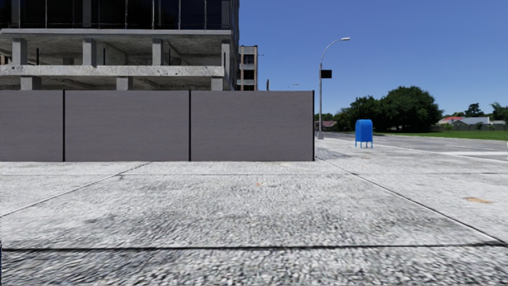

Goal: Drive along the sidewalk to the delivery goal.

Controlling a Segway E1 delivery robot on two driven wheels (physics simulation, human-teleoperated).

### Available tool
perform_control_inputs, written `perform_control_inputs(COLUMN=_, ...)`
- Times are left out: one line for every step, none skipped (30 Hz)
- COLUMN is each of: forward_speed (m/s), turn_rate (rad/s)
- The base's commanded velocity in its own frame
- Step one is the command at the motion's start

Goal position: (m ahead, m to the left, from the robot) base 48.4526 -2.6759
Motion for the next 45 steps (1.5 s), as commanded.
perform_control_inputs(forward_speed=1.49, turn_rate=-0.35)
perform_control_inputs(forward_speed=1.49, turn_rate=-0.45)
perform_control_inputs(forward_speed=1.49, turn_rate=-0.45)
perform_control_inputs(forward_speed=1.49, turn_rate=-0.51)
perform_control_inputs(forward_speed=1.49, turn_rate=-0.52)
perform_control_inputs(forward_speed=1.49, turn_rate=-0.52)
perform_control_inputs(forward_speed=1.49, turn_rate=-0.52)
perform_control_inputs(forward_speed=1.49, turn_rate=-0.52)
perform_control_inputs(forward_speed=1.52, turn_rate=-0.52)
perform_control_inputs(forward_speed=2.0, turn_rate=-0.52)
perform_control_inputs(forward_speed=2.0, turn_rate=-0.52)
perform_control_inputs(forward_speed=2.0, turn_rate=-0.52)
perform_control_inputs(forward_speed=2.0, turn_rate=-0.52)
perform_control_inputs(forward_speed=2.0, turn_rate=-0.52)
perform_control_inputs(forward_speed=2.0, turn_rate=-0.52)
perform_control_inputs(forward_speed=2.0, turn_rate=-0.52)
perform_control_inputs(forward_speed=2.0, turn_rate=-0.52)
perform_control_inputs(forward_speed=2.0, turn_rate=-0.52)
perform_control_inputs(forward_speed=2.0, turn_rate=-0.52)
perform_control_inputs(forward_speed=2.0, turn_rate=-0.52)
perform_control_inputs(forward_speed=2.0, turn_rate=-0.52)
perform_control_inputs(forward_speed=2.0, turn_rate=-0.52)
perform_control_inputs(forward_speed=2.0, turn_rate=-0.52)
perform_control_inputs(forward_speed=2.0, turn_rate=-0.52)
perform_control_inputs(forward_speed=2.0, turn_rate=-0.52)
perform_control_inputs(forward_speed=2.0, turn_rate=-0.52)
perform_control_inputs(forward_speed=2.0, turn_rate=-0.52)
perform_control_inputs(forward_speed=2.0, turn_rate=-0.52)
perform_control_inputs(forward_speed=2.0, turn_rate=-0.52)
perform_control_inputs(forward_speed=2.0, turn_rate=-0.52)
perform_control_inputs(forward_speed=2.0, turn_rate=-0.52)
perform_control_inputs(forward_speed=2.0, turn_rate=-0.52)
perform_control_inputs(forward_speed=2.0, turn_rate=-0.47)
perform_control_inputs(forward_speed=2.0, turn_rate=-0.47)
perform_control_inputs(forward_speed=2.0, turn_rate=-0.38)
perform_control_inputs(forward_speed=2.0, turn_rate=0.0)
perform_control_inputs(forward_speed=2.0, turn_rate=0.0)
perform_control_inputs(forward_speed=2.0, turn_rate=0.0)
perform_control_inputs(forward_speed=2.0, turn_rate=0.0)
perform_control_inputs(forward_speed=2.0, turn_rate=0.0)
perform_control_inputs(forward_speed=2.0, turn_rate=0.0)
perform_control_inputs(forward_speed=2.0, turn_rate=0.0)
perform_control_inputs(forward_speed=2.0, turn_rate=0.0)
perform_control_inputs(forward_speed=2.0, turn_rate=0.0)
perform_control_inputs(forward_speed=2.0, turn_rate=0.0)
